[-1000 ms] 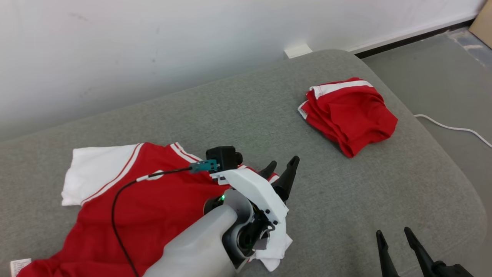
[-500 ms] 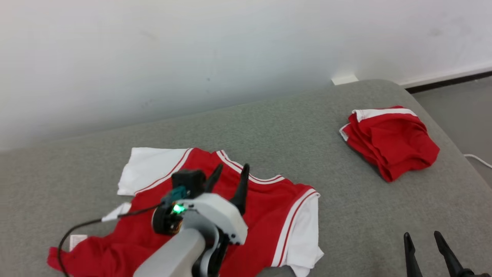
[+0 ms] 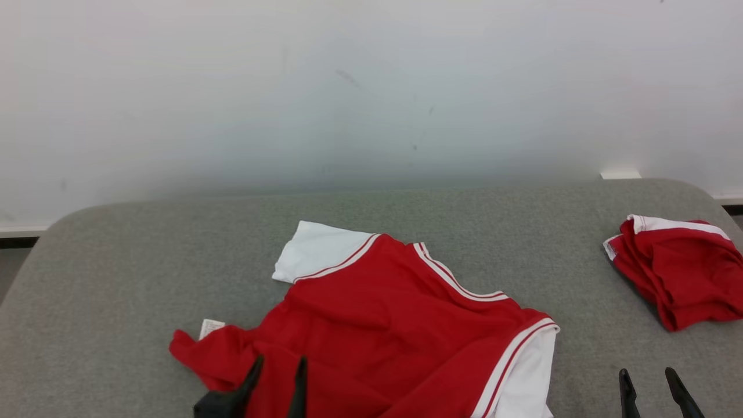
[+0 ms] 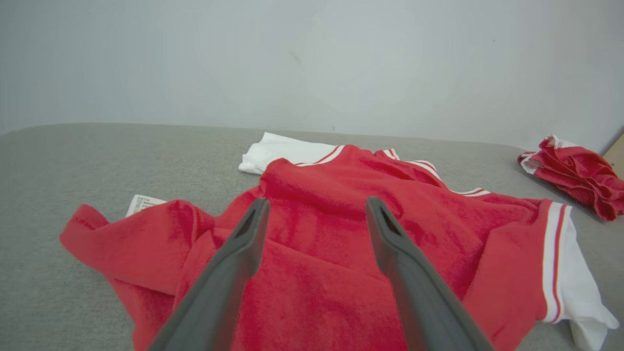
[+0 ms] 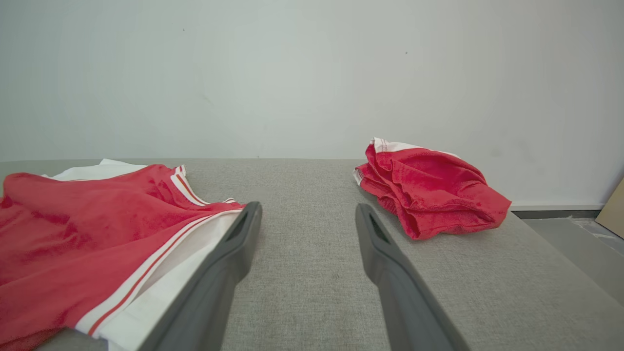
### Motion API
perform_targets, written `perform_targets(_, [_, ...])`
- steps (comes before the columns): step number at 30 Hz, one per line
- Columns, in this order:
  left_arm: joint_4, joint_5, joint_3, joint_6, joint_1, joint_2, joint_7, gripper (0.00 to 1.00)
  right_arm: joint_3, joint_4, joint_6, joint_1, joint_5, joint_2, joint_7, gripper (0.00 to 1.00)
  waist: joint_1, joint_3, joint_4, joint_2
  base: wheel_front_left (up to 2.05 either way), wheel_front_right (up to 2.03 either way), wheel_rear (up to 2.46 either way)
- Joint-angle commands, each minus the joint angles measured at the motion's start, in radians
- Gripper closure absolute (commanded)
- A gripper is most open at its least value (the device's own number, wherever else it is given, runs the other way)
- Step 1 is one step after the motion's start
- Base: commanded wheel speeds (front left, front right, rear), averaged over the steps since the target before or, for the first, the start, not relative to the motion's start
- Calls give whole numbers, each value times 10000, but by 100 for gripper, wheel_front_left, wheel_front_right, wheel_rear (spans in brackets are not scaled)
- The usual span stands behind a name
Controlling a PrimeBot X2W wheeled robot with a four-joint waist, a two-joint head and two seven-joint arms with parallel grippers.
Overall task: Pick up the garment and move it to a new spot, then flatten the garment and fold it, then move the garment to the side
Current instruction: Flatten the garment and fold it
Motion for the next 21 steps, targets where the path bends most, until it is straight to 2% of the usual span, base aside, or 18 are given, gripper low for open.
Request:
perform_targets(1, [-66, 127, 83, -13, 207, 1, 1, 0, -17, 26, -30, 100, 143, -29, 3, 0, 0, -203, 247, 0, 0, 0, 0])
perform_targets(10, [-932, 1784, 1679, -546, 2432, -436, 1, 0, 126, 348, -30, 391, 319, -27, 4, 0, 0, -597, 648, 0, 0, 0, 0])
perform_targets(21, [-985, 2995, 3027, -1512, 3008, -1156, 0, 0, 294, 404, -30, 387, 193, -27, 4, 0, 0, -648, 536, 0, 0, 0, 0])
